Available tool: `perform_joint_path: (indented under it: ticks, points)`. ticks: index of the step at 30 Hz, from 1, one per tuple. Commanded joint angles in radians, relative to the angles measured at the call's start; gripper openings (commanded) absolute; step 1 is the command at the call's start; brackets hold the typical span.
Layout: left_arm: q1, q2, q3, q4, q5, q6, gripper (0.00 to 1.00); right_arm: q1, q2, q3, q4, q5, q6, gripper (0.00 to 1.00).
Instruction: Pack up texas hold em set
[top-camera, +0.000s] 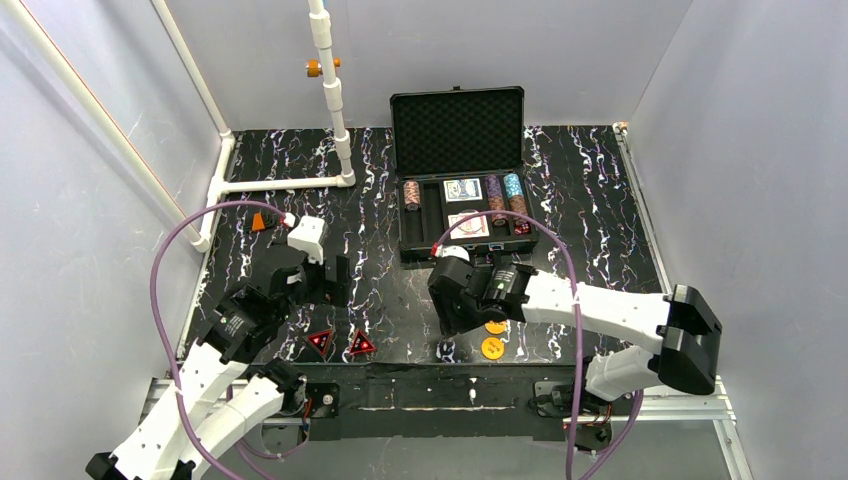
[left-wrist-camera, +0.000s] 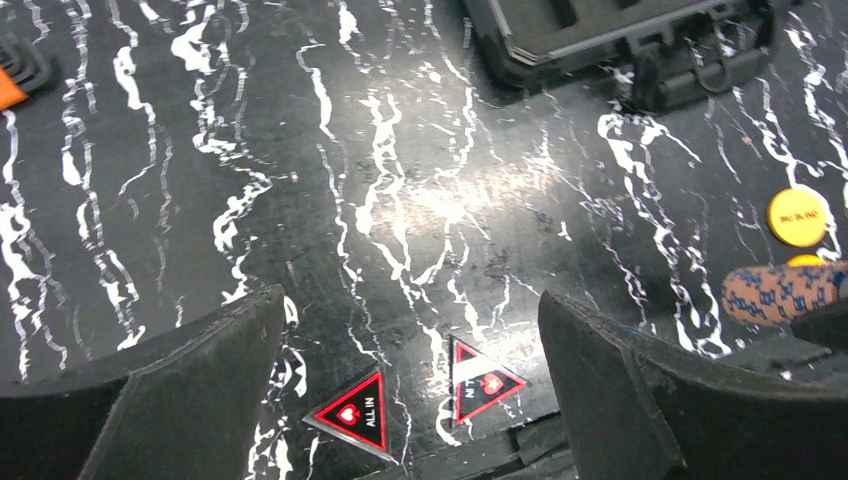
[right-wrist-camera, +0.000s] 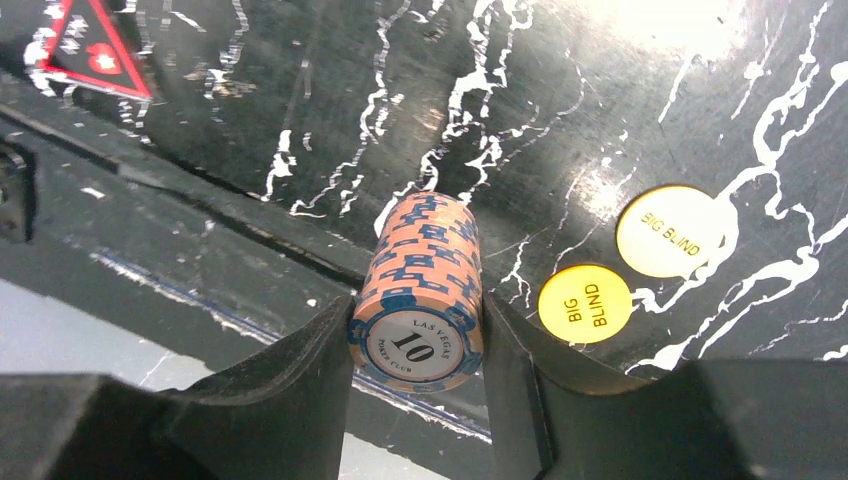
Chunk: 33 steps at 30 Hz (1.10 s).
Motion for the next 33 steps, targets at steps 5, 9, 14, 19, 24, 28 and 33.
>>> perform_joint_path:
  ticks: [5, 9, 14, 19, 24, 28, 33]
  points:
    - [-0.001, -0.040, -0.030, 0.071, 0.273, 0.088, 0.97, -0.075, -0.112, 0.070, 0.092, -0.162, -0.120, 0.01]
    - [0.000, -0.034, -0.020, 0.093, 0.418, 0.129, 0.96, -0.179, -0.136, 0.058, 0.134, -0.326, -0.172, 0.01]
    - [0.000, 0.030, 0.005, 0.118, 0.614, 0.191, 0.94, -0.272, -0.152, 0.056, 0.190, -0.510, -0.205, 0.01]
    - [-0.001, 0.110, 0.030, 0.160, 0.754, 0.229, 0.91, -0.281, -0.141, 0.063, 0.221, -0.627, -0.218, 0.01]
    - [-0.001, 0.162, 0.046, 0.204, 0.876, 0.236, 0.86, -0.283, -0.129, 0.069, 0.268, -0.719, -0.203, 0.01]
    - [-0.006, 0.212, 0.075, 0.205, 0.958, 0.229, 0.82, -0.285, -0.112, 0.103, 0.257, -0.731, -0.214, 0.01]
    - [-0.022, 0.249, 0.097, 0.201, 1.032, 0.221, 0.79, -0.286, -0.098, 0.127, 0.273, -0.766, -0.211, 0.01]
